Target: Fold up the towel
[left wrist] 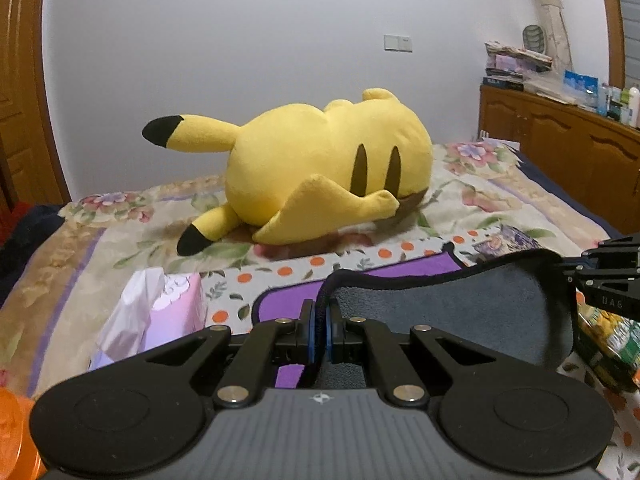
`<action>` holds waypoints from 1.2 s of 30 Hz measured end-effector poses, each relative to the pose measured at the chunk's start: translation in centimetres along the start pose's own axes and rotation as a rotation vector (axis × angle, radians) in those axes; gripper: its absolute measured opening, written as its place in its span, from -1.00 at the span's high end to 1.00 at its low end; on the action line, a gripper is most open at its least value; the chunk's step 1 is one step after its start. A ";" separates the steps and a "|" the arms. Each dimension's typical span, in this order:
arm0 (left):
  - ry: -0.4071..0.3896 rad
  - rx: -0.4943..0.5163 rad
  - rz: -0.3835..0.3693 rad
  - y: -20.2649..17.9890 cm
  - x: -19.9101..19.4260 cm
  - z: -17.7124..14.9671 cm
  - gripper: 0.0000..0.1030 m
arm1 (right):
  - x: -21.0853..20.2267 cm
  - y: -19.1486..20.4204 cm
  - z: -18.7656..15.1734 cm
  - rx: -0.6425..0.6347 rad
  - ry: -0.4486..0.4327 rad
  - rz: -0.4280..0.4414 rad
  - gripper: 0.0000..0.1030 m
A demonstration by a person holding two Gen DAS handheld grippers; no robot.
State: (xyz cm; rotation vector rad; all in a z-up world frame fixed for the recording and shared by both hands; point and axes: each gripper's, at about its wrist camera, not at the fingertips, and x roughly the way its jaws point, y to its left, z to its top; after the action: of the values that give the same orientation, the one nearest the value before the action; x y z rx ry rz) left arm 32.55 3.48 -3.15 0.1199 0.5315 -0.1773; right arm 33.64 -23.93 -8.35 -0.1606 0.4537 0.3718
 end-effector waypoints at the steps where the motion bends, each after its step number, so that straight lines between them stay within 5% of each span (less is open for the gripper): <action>1: -0.003 -0.003 0.004 0.0 0.2 0.2 0.89 | 0.2 -0.1 0.3 0.000 -0.002 -0.002 0.92; 20: -0.034 0.021 0.102 0.6 4.6 2.8 0.89 | 4.8 -0.9 3.3 0.005 -0.022 -0.076 0.92; 36: -0.016 -0.033 0.155 1.4 9.9 0.6 0.89 | 10.9 -0.2 2.5 -0.050 0.101 -0.146 0.92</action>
State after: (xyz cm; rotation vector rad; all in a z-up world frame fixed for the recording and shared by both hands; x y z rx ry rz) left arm 41.48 3.41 -7.61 0.1274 0.5071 -0.0184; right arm 43.76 -20.08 -11.05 -0.2602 0.5288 0.2328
